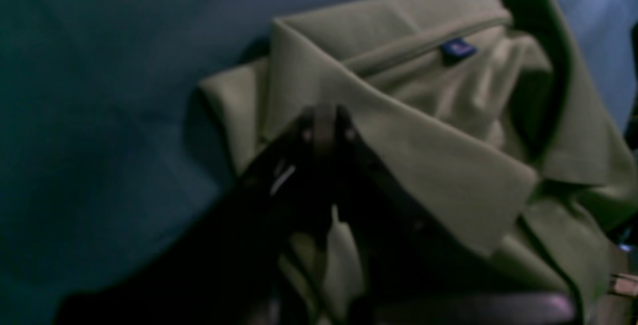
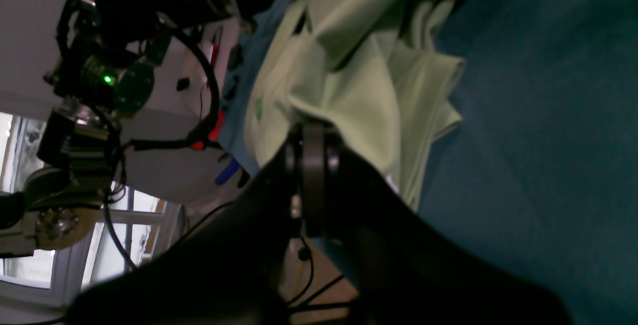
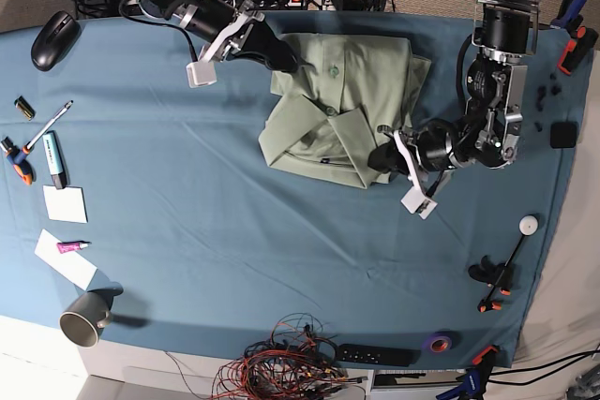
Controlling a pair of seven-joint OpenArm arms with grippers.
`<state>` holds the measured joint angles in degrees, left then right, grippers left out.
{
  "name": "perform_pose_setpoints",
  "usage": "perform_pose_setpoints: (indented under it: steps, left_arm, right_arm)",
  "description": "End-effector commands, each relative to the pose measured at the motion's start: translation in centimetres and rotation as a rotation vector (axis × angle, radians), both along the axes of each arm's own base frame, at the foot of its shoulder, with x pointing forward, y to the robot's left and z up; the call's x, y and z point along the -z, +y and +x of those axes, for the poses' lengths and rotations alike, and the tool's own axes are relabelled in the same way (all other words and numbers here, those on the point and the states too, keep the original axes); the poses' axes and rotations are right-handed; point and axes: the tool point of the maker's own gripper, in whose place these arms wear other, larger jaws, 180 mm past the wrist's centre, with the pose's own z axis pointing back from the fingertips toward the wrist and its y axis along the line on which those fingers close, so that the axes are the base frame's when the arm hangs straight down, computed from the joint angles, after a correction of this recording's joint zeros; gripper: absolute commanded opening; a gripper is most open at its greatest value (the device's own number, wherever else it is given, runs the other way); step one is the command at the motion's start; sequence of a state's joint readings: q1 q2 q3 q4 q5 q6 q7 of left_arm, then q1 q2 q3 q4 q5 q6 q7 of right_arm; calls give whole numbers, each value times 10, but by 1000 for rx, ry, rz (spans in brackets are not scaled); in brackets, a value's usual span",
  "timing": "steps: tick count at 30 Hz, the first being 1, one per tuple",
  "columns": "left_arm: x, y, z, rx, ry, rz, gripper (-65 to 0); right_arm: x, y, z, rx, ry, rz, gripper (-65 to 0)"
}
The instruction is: Fold the T-shirt properly
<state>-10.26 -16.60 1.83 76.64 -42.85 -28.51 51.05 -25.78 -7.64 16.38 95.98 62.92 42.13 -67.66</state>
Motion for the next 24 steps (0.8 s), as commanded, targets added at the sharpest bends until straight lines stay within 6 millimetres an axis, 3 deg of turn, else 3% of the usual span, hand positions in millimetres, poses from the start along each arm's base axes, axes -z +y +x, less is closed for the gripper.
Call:
perform_pose_setpoints:
  steps: [1, 6, 11, 20, 24]
  left_arm:
    - [-11, 6, 14, -18, -47, 18, -650]
    - [-11, 10, 18, -40, -44, 39, -650]
    - [-12, 10, 20, -39, -48, 42, -650]
    - [-12, 10, 20, -40, -48, 42, -650]
    - [-11, 12, 21, -62, -37, 46, -650]
  right_arm:
    - [18, 5, -24, -48, 115, -26, -650]
    - [33, 1, -36, -74, 169, -95, -650]
    - [44, -9, -34, -41, 215, -178, -650]
    - [16, -49, -4, 36, 128, -467, -650]
    - [10, -60, -7, 59, 131, -543, -650]
